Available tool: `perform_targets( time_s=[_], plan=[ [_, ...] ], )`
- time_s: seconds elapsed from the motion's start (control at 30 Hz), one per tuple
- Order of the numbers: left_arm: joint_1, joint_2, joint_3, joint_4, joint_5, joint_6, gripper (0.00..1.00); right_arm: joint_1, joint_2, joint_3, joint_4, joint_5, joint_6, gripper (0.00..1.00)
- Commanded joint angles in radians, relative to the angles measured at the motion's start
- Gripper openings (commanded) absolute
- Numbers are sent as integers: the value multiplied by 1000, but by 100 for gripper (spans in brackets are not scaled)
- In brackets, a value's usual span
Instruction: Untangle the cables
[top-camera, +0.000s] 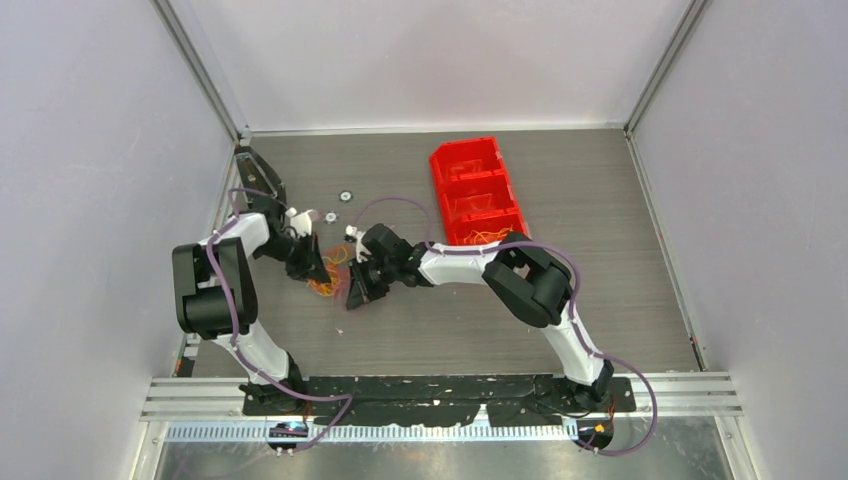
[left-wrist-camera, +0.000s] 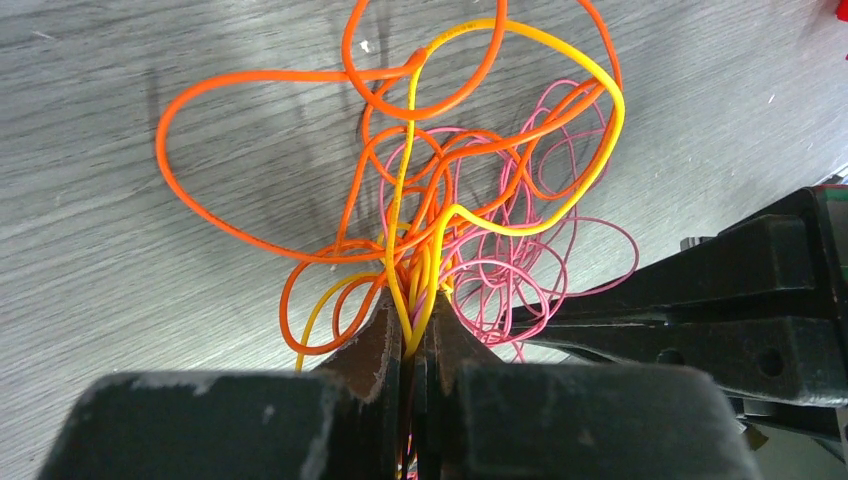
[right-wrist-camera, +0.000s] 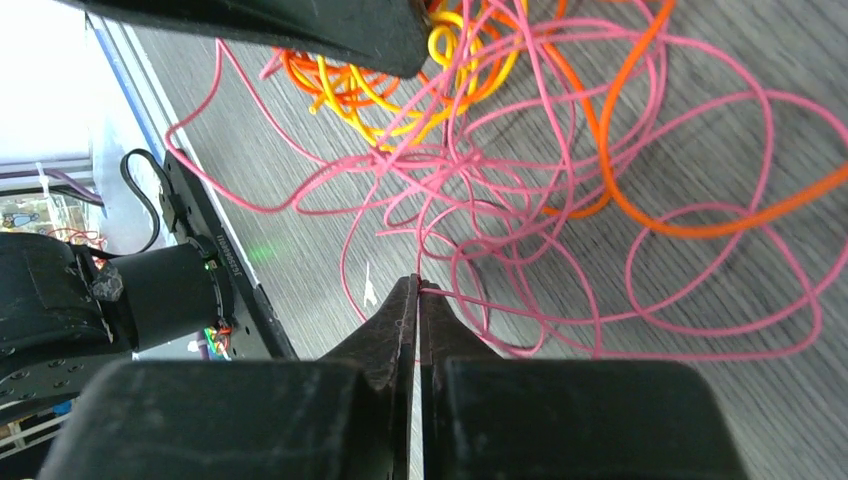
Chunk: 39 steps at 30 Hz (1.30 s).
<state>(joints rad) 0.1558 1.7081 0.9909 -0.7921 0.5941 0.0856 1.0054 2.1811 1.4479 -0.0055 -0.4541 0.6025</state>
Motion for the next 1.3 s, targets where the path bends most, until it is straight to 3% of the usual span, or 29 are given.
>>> perform_targets(
  time_s=[0.0, 0.4, 0.63, 1.03, 1.27],
  plan=[
    [21, -1, 13, 17, 23, -2, 0, -16, -128, -26, 57, -13, -19, 5],
    [47, 19, 23, 10, 22, -1, 0, -89, -384, -230, 60, -36, -144, 5],
    [68, 7, 27, -8, -1, 15, 0, -167, -508, -321, 34, -167, -176, 5],
    [87, 14, 61, -42, -15, 28, 0, -277, -734, -483, -297, -213, -384, 5],
    [106, 15, 82, -69, -64, 75, 0, -332, -913, -517, -402, -227, -494, 6]
  ],
)
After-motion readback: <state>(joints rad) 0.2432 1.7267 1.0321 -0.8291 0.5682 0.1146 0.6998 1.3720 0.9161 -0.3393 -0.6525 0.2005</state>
